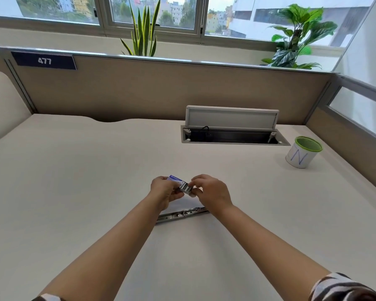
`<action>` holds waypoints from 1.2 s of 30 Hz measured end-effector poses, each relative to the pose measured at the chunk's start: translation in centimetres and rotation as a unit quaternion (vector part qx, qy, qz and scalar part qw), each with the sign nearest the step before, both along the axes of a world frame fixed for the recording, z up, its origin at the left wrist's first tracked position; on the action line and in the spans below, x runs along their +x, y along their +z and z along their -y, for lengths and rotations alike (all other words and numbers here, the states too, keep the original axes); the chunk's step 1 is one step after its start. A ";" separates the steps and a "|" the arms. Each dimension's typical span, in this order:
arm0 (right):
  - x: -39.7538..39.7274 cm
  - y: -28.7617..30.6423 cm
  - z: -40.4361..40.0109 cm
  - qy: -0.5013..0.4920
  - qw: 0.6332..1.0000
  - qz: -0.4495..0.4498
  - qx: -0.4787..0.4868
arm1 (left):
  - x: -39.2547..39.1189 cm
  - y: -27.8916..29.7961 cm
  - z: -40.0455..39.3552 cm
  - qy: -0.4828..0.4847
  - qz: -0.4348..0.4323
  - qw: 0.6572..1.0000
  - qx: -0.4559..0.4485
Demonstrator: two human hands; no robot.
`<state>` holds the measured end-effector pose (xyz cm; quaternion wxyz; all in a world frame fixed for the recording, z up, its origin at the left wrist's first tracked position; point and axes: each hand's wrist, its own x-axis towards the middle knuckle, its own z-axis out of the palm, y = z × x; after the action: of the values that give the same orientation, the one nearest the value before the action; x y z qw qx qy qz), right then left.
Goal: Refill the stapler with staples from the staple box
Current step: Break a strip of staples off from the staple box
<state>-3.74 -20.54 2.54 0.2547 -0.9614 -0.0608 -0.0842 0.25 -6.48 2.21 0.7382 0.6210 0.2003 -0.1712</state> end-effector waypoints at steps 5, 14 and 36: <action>0.3 -0.2 0.5 0.072 0.992 0.053 -0.091 | 0.0 0.1 -0.1 -0.017 -0.010 1.000 0.005; 1.0 -0.1 0.2 0.115 0.980 0.020 -0.163 | 0.2 -0.3 -0.4 -0.036 -0.017 0.999 0.018; 1.0 -0.2 1.0 0.179 0.962 0.160 -0.130 | -0.4 0.1 -0.5 -0.050 -0.052 0.997 -0.003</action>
<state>-2.78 -21.54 2.37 0.1253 -0.9337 -0.2820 -0.1814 -0.16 -5.97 2.28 0.7193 0.6183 0.2066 -0.2400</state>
